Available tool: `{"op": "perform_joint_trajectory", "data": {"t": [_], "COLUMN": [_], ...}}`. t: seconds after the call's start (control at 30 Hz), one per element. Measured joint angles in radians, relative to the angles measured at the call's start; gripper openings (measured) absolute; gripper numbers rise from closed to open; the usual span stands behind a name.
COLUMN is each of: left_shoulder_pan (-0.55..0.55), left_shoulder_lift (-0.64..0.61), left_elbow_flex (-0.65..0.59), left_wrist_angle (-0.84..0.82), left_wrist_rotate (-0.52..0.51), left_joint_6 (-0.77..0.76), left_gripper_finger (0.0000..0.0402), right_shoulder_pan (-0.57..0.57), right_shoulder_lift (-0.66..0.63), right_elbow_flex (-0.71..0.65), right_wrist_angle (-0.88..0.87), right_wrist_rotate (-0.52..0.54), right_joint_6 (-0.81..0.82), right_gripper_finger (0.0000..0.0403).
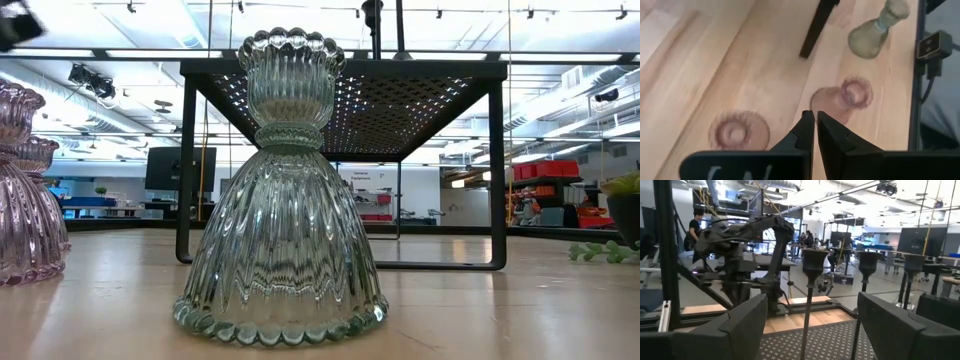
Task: Pick & Place candle stick holders
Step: Put the pink glass candle holder on the shelf
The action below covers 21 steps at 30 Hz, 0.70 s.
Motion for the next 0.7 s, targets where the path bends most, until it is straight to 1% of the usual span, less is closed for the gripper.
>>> {"op": "perform_joint_trajectory", "data": {"t": [0.07, 0.1, 0.2, 0.27, 0.43, 0.53, 0.7], "left_shoulder_pan": [-0.057, -0.08, -0.136, -0.164, -0.169, -0.158, -0.136], "left_shoulder_lift": [0.004, 0.005, 0.025, 0.041, 0.105, 0.166, 0.287], "left_elbow_flex": [-0.001, 0.0, -0.001, -0.001, -0.001, -0.001, 0.0], "left_wrist_angle": [-0.039, -0.064, -0.153, -0.177, -0.197, -0.193, -0.198], "left_wrist_rotate": [-0.04, -0.045, -0.019, -0.026, -0.06, -0.089, -0.033], "left_joint_6": [-0.103, -0.155, -0.321, -0.384, -0.431, -0.465, -0.525], "left_gripper_finger": [0.0024, 0.0025, 0.0039, 0.0057, 0.0122, 0.0166, 0.023], "right_shoulder_pan": [0.0, 0.0, 0.001, 0.0, 0.0, 0.0, 0.0], "right_shoulder_lift": [0.0, 0.0, 0.0, 0.0, 0.001, 0.001, 0.001], "right_elbow_flex": [0.0, 0.0, 0.0, 0.0, 0.0, 0.0, 0.0], "right_wrist_angle": [-0.011, -0.012, -0.011, -0.012, -0.014, -0.028, -0.046], "right_wrist_rotate": [-0.018, -0.031, -0.043, -0.043, -0.042, -0.042, -0.044], "right_joint_6": [0.006, 0.008, 0.008, 0.008, 0.016, 0.048, 0.071], "right_gripper_finger": [0.0304, 0.0302, 0.03, 0.0299, 0.0299, 0.0299, 0.0299]}}
